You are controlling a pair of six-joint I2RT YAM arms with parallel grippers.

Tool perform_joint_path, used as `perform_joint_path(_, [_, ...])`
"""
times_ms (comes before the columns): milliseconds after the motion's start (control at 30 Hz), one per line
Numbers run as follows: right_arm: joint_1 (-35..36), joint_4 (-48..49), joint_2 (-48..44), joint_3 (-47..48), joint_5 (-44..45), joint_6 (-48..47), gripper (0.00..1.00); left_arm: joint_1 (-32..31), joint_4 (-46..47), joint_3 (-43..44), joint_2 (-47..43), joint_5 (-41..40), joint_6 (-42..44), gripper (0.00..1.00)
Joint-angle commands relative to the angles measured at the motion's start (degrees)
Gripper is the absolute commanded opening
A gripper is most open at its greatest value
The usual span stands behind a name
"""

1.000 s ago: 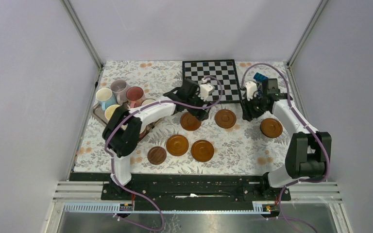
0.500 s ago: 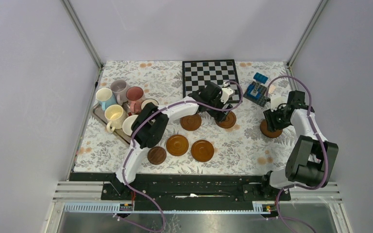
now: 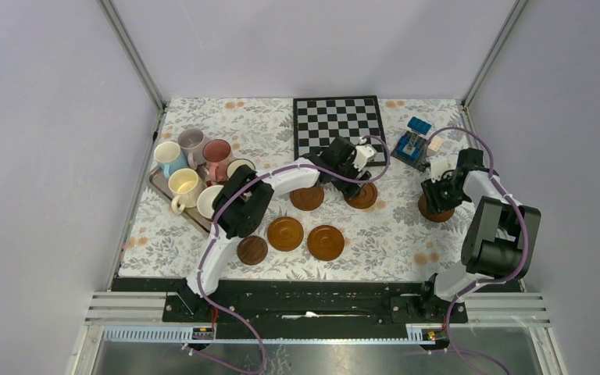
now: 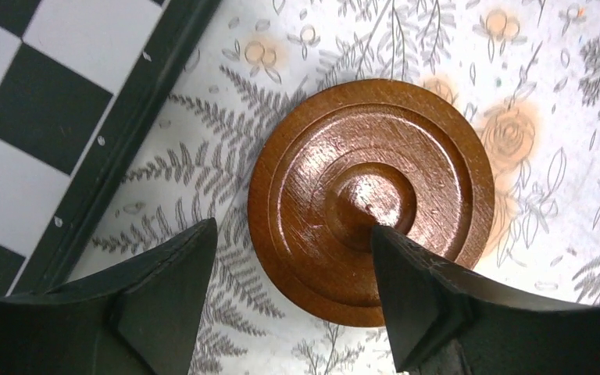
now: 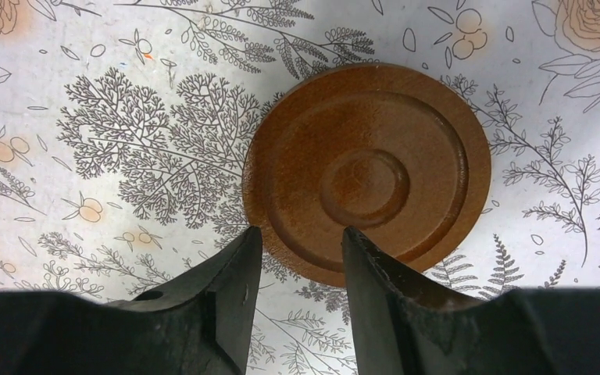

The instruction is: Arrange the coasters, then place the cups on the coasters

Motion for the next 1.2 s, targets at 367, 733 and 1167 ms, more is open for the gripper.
perform_joint_path(367, [8.22, 3.05, 4.89, -0.55, -1.67, 1.50, 0.48, 1.36, -2.73, -12.10, -9.05, -2.25, 4.60, 0.71])
perform_joint_path(733, [15.64, 4.75, 8.81, 1.48, -3.39, 5.85, 0.48, 3.78, -2.73, -11.62, -8.21, 0.21, 2.32, 0.70])
perform_joint_path(1167, [22.66, 4.86, 15.05, 8.16, -9.08, 13.28, 0.47, 4.88, 0.01, -12.87, -8.89, 5.30, -1.12, 0.69])
